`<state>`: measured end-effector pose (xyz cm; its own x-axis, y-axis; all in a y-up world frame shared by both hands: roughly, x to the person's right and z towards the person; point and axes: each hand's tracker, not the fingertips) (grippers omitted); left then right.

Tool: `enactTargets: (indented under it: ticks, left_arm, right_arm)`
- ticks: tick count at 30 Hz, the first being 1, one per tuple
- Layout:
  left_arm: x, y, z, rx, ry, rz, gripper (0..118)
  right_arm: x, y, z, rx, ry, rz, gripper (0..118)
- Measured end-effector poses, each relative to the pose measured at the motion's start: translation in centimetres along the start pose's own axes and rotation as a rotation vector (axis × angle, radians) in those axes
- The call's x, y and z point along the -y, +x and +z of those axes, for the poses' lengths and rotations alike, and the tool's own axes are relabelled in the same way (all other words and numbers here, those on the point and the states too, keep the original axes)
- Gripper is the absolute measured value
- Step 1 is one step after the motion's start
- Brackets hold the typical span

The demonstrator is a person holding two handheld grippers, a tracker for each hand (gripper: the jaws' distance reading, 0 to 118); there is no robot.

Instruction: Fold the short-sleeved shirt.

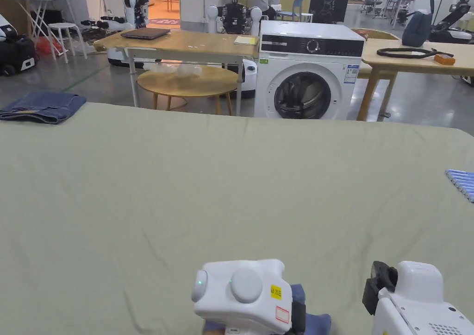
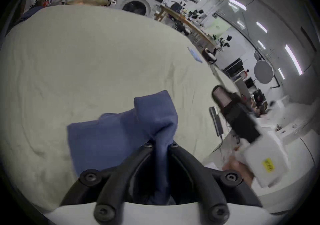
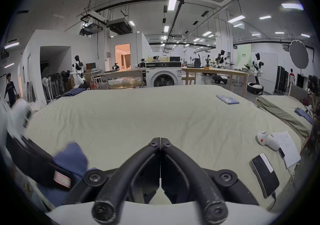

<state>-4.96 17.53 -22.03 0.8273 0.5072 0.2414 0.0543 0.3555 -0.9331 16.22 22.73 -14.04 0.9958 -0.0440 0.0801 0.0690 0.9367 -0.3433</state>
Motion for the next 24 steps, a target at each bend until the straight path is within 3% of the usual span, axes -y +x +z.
enactTargets:
  ticks: [4,8,11,13,14,20,21,24]
  left_arm:
    - [0.3,-0.7,-2.2,-0.024,-0.027,0.027,3]
    - [0.1,-1.3,-0.7,0.113,-0.012,0.087,4]
    - [-0.1,-1.3,2.9,0.202,0.033,0.075,23]
    - [-0.3,-1.8,4.6,0.229,0.080,0.077,51]
    - [-0.5,-2.3,5.1,0.230,0.087,0.073,56]
    - [-0.1,-4.2,0.9,0.252,0.015,0.124,56]
    - [0.2,-4.6,-0.5,0.284,-0.015,0.151,49]
    - [1.2,-4.9,-4.0,0.414,-0.065,0.240,10]
  right_arm:
    - [-0.1,0.5,0.2,0.011,0.002,-0.002,0]
    - [-0.2,0.8,0.4,0.014,0.004,-0.003,0]
    - [-0.1,1.1,0.7,0.015,0.007,-0.003,0]
    - [-0.1,1.3,0.9,0.018,0.007,-0.004,0]
    - [0.0,1.4,0.9,0.019,0.007,-0.006,0]
    - [0.6,1.9,0.7,0.025,-0.005,-0.030,0]
    - [0.7,1.9,0.6,0.027,-0.009,-0.032,0]
    - [0.9,2.0,0.7,0.028,-0.011,-0.039,0]
